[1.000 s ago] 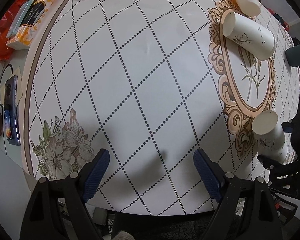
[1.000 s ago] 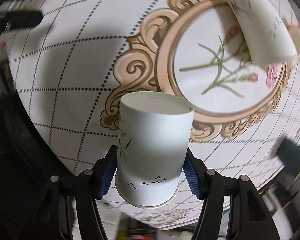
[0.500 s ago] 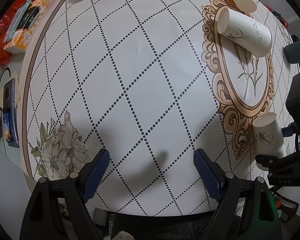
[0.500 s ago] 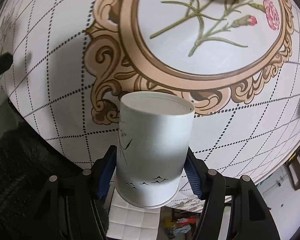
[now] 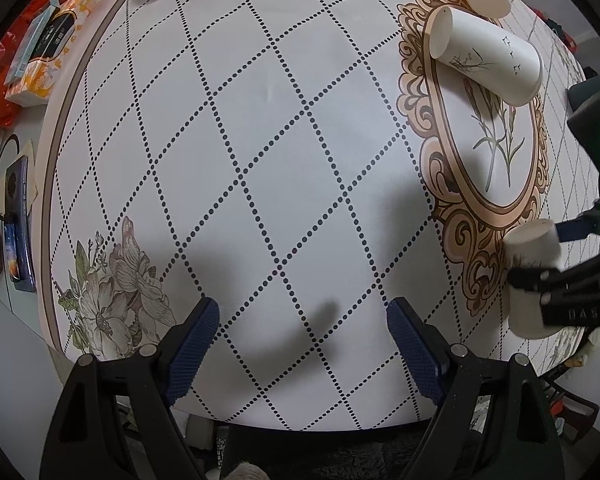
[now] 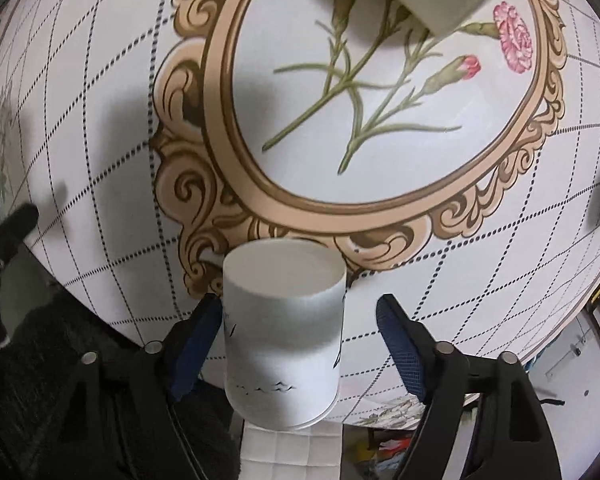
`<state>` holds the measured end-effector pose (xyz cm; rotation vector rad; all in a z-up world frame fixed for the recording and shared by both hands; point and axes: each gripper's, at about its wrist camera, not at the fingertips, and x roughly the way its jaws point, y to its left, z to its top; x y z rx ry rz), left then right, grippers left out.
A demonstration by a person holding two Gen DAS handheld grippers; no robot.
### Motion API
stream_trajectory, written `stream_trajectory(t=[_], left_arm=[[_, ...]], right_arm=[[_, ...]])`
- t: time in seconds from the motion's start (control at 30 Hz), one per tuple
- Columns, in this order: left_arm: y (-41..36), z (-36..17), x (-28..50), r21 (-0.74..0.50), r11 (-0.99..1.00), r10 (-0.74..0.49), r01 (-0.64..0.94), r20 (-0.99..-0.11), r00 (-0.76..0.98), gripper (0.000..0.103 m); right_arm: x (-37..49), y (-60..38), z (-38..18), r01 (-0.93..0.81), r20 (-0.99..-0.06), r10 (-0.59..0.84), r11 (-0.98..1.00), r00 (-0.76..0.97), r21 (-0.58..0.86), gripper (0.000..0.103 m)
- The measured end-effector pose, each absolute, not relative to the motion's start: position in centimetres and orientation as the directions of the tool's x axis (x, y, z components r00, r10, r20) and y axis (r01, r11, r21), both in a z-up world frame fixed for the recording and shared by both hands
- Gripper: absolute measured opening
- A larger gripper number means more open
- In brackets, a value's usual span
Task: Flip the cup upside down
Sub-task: 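Carry the inverted cup with the right gripper and lower it toward the table, then set the cup rim-down on the table and open the right gripper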
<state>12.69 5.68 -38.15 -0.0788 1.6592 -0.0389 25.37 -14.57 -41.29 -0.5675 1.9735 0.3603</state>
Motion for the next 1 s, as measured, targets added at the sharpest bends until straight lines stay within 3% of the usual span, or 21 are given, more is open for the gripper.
stream_trajectory(t=[0.03,0.23,0.47,0.7,1.0], left_arm=[[5.6,-38.2,12.7,-0.073,0.997,-0.075,-0.027,-0.993,-0.089,0.086],[4.5,-38.0,12.8,-0.071,0.997,-0.072,-0.014,-0.993,-0.09,0.086],[4.5,-38.3,14.1,-0.075,0.997,-0.077,-0.017,-0.993,-0.095,0.086],[4.9,-38.7,15.4,-0.061,0.998,-0.062,-0.018,-0.993,-0.104,0.086],[4.2,-39.9,15.1,-0.041,0.999,-0.039,0.017,-0.993,-0.112,0.086]], right_arm=[[25.6,-14.1,-41.0,-0.528,-0.896,-0.227,0.849,-0.381,0.01,0.062],[25.9,-14.2,-39.0,-0.496,-0.939,-0.168,0.868,-0.3,0.003,0.061],[26.8,-17.1,-33.4,-0.373,-0.999,0.028,0.927,-0.025,0.035,0.061],[22.3,-17.0,-30.4,-0.307,-0.935,0.171,0.949,0.311,0.071,0.061],[14.0,-14.6,-31.9,-0.33,-0.867,0.172,0.944,0.467,0.009,0.061]])
